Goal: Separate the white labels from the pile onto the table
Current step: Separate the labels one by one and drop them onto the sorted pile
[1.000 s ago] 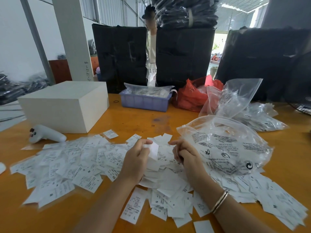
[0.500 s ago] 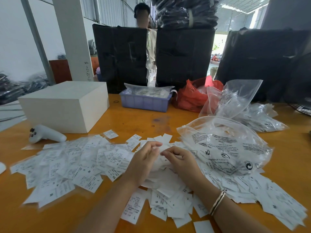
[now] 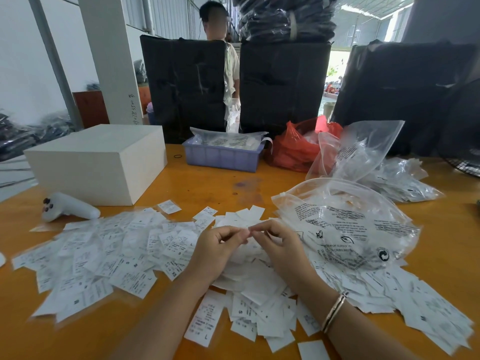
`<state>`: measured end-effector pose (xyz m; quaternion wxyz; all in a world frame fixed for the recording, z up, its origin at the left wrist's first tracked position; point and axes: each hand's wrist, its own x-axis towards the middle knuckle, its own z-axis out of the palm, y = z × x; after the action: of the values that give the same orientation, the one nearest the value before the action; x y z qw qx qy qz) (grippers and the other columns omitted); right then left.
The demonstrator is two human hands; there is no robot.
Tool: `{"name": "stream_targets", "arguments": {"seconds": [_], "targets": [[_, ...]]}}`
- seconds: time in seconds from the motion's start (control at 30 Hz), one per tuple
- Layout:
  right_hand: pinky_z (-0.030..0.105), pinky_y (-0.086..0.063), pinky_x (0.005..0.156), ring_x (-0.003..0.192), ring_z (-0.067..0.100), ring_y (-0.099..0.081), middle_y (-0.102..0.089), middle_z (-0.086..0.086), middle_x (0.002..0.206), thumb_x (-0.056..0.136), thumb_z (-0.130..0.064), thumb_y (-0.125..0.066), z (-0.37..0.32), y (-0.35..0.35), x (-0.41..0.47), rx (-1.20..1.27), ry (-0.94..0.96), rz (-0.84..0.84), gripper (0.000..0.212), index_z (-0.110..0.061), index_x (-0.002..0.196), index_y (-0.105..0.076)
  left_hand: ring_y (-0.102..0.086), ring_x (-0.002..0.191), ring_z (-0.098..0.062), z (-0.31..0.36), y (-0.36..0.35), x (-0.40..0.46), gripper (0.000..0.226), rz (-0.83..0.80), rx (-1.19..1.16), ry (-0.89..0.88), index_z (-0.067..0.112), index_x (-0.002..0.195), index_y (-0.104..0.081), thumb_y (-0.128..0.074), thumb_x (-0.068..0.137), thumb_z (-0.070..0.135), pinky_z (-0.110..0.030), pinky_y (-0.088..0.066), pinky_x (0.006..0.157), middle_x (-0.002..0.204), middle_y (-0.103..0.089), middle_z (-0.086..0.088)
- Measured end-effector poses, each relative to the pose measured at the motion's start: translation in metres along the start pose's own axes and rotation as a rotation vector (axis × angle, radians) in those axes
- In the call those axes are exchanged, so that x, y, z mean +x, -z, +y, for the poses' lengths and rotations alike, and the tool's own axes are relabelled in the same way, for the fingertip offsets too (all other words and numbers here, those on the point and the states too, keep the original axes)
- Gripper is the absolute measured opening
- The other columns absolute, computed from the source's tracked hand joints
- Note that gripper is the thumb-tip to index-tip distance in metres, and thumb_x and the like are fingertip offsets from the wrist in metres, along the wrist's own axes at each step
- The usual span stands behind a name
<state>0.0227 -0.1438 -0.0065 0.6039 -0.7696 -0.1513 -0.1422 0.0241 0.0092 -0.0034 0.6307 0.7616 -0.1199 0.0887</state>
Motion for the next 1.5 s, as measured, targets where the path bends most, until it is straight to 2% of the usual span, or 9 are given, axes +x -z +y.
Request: {"name": "stream_targets", "arguments": {"seconds": [0.33, 0.5, 0.63, 0.73, 0.83, 1.0, 1.17, 1.33, 1.5], "targets": [[0.014, -0.047, 0.069, 0.079, 0.002, -0.063, -0.072, -0.010, 0.084, 0.087, -0.018, -0.066, 0.0009, 0.0008, 0.0013, 0.005, -0.061, -0.008, 0.011, -0.026, 0.084, -0.073, -0.063, 0.071, 0.009, 0.0012, -0.0001, 0.0003, 0.017, 0.030, -0.043, 0.009, 0.034, 0.075, -0.072, -0.064, 0.088, 0.025, -0.001, -0.042, 0.063, 0.073, -0.072, 0.016], [0.012, -0.045, 0.070, 0.079, 0.002, -0.062, -0.070, -0.011, 0.081, 0.087, -0.018, -0.066, 0.0034, 0.0056, 0.0054, 0.070, -0.082, 0.092, 0.009, -0.019, 0.080, -0.071, -0.066, 0.082, 0.002, 0.0001, 0.0030, -0.0003, 0.020, -0.092, -0.055, 0.024, 0.032, 0.077, -0.076, -0.067, 0.086, 0.017, -0.005, -0.045, 0.070, 0.083, -0.074, 0.013], [0.012, -0.043, 0.065, 0.070, -0.005, -0.054, -0.061, -0.021, 0.073, 0.090, -0.029, -0.062, 0.0028, 0.0062, 0.0014, 0.146, -0.067, 0.046, 0.009, -0.022, 0.091, -0.066, -0.064, 0.068, 0.002, -0.0007, -0.0002, 0.0015, 0.016, -0.034, -0.056, 0.074, 0.029, 0.067, -0.073, -0.073, 0.080, 0.020, -0.008, -0.046, 0.063, 0.071, -0.071, 0.011], [0.011, -0.044, 0.063, 0.069, -0.001, -0.051, -0.057, -0.001, 0.076, 0.081, -0.041, -0.059, 0.0039, 0.0052, -0.0014, 0.128, -0.089, -0.044, 0.023, -0.030, 0.100, -0.064, -0.053, 0.056, 0.001, -0.0003, 0.0008, 0.0035, 0.015, 0.062, -0.174, 0.144, 0.024, 0.066, -0.069, -0.073, 0.080, 0.021, -0.018, -0.045, 0.061, 0.058, -0.060, 0.011], [0.024, -0.044, 0.064, 0.067, 0.012, -0.053, -0.060, 0.011, 0.075, 0.085, -0.035, -0.066, 0.0008, -0.0011, -0.0013, -0.077, -0.074, -0.151, 0.004, -0.032, 0.088, -0.068, -0.050, 0.053, 0.001, 0.0010, 0.0022, 0.0032, 0.016, 0.072, -0.237, 0.173, 0.023, 0.067, -0.068, -0.071, 0.082, 0.020, -0.023, -0.044, 0.062, 0.056, -0.057, 0.011], [0.010, -0.041, 0.063, 0.067, -0.003, -0.055, -0.063, -0.016, 0.069, 0.088, -0.020, -0.064, 0.0027, 0.0026, 0.0015, -0.010, -0.086, -0.090, 0.015, -0.024, 0.074, -0.067, -0.050, 0.059, -0.003, 0.0010, 0.0019, 0.0012, 0.011, -0.030, -0.215, 0.187, 0.022, 0.072, -0.070, -0.070, 0.083, 0.021, -0.020, -0.046, 0.063, 0.062, -0.060, 0.010], [0.009, -0.042, 0.062, 0.066, -0.005, -0.055, -0.063, -0.018, 0.071, 0.090, -0.015, -0.062, 0.0005, 0.0034, 0.0000, 0.058, -0.061, -0.070, 0.015, -0.021, 0.076, -0.067, -0.057, 0.060, -0.005, 0.0010, 0.0048, 0.0025, 0.021, -0.141, -0.185, 0.189, 0.020, 0.066, -0.073, -0.068, 0.084, 0.012, -0.017, -0.047, 0.058, 0.061, -0.062, 0.005], [0.014, -0.039, 0.070, 0.068, 0.001, -0.050, -0.052, -0.016, 0.066, 0.089, -0.035, -0.041, 0.0022, 0.0035, -0.0014, 0.186, -0.059, -0.045, 0.031, -0.028, 0.104, -0.068, -0.047, 0.052, -0.007, 0.0022, 0.0030, 0.0007, 0.026, -0.093, -0.190, 0.209, 0.022, 0.056, -0.063, -0.075, 0.064, 0.044, -0.018, -0.042, 0.054, 0.053, -0.051, 0.005], [0.044, -0.040, 0.104, 0.117, 0.016, -0.056, -0.066, -0.008, 0.115, 0.090, -0.041, -0.032, 0.0004, 0.0022, -0.0011, 0.298, -0.149, -0.018, 0.044, -0.031, 0.110, -0.070, -0.044, 0.049, -0.007, 0.0007, 0.0047, 0.0061, 0.027, 0.039, -0.451, 0.341, 0.016, 0.059, -0.069, -0.071, 0.065, 0.042, -0.023, -0.039, 0.058, 0.054, -0.050, 0.002]]}}
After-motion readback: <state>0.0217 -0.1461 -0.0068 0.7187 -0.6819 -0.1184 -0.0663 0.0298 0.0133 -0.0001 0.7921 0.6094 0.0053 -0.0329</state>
